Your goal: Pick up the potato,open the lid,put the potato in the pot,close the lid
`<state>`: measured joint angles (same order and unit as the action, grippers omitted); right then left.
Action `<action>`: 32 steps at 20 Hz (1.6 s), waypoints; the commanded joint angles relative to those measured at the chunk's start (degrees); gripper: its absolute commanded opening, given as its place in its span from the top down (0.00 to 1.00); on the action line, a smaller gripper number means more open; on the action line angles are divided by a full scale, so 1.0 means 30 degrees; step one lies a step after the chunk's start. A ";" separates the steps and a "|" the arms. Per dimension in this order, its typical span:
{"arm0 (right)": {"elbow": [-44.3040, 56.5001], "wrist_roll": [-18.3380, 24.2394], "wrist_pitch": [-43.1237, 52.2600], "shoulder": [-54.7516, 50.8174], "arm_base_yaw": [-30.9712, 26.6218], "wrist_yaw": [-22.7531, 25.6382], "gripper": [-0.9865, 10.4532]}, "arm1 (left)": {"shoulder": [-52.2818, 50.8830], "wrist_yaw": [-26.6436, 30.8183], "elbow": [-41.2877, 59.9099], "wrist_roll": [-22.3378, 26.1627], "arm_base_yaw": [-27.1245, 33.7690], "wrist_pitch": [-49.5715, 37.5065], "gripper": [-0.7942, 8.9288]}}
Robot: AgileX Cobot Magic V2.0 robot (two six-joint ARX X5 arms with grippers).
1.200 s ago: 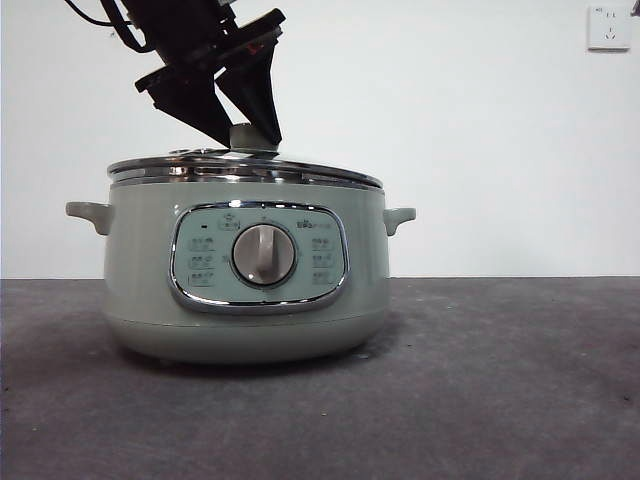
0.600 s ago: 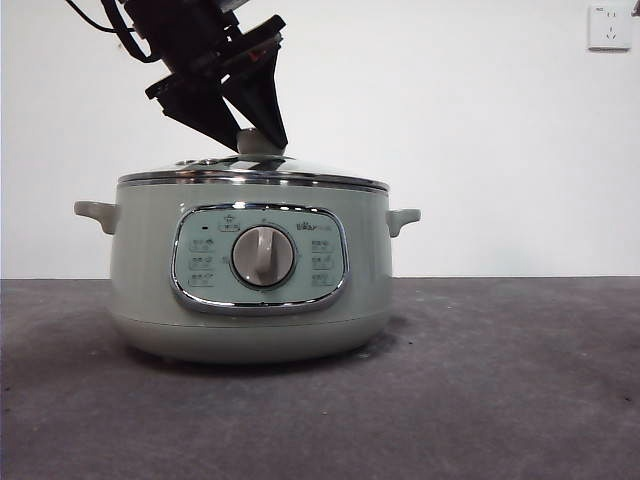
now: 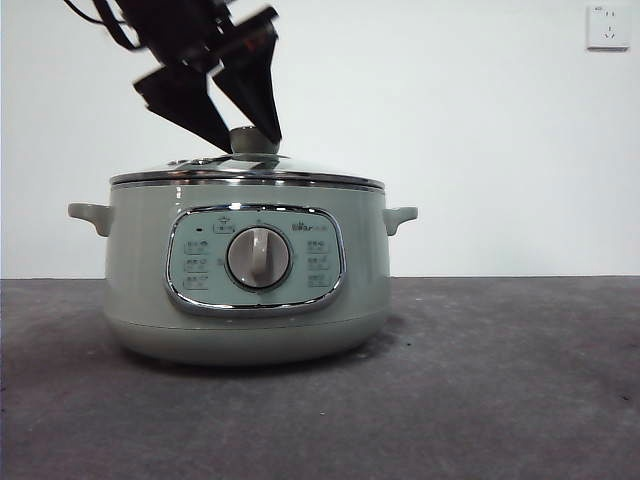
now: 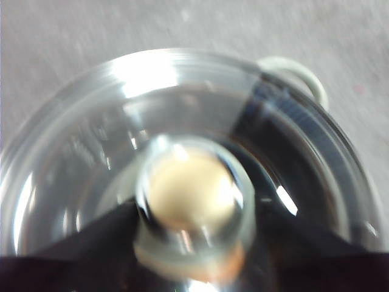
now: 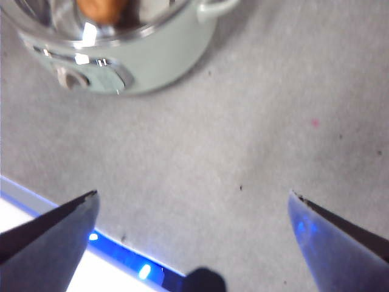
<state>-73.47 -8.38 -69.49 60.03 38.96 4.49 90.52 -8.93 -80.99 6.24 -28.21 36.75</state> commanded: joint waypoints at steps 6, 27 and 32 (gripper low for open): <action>0.0233 -0.0226 0.0073 -0.0015 0.0000 0.0015 0.28 | -0.6295 -0.0015 0.0066 -0.0590 -0.0080 0.4503 0.24; 0.0226 -0.0692 -0.0204 0.0022 0.0007 -0.0066 0.91 | -0.9777 -0.0015 0.0073 -0.0423 -0.0080 1.0622 0.92; 0.0226 -0.0692 -0.0204 0.0022 0.0007 0.0197 0.91 | -0.9741 -0.0015 0.0073 -0.0415 -0.0080 0.8830 0.92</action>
<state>-73.47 -10.52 -70.52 60.03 38.96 4.75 61.17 -8.71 -81.01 4.49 -28.29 63.42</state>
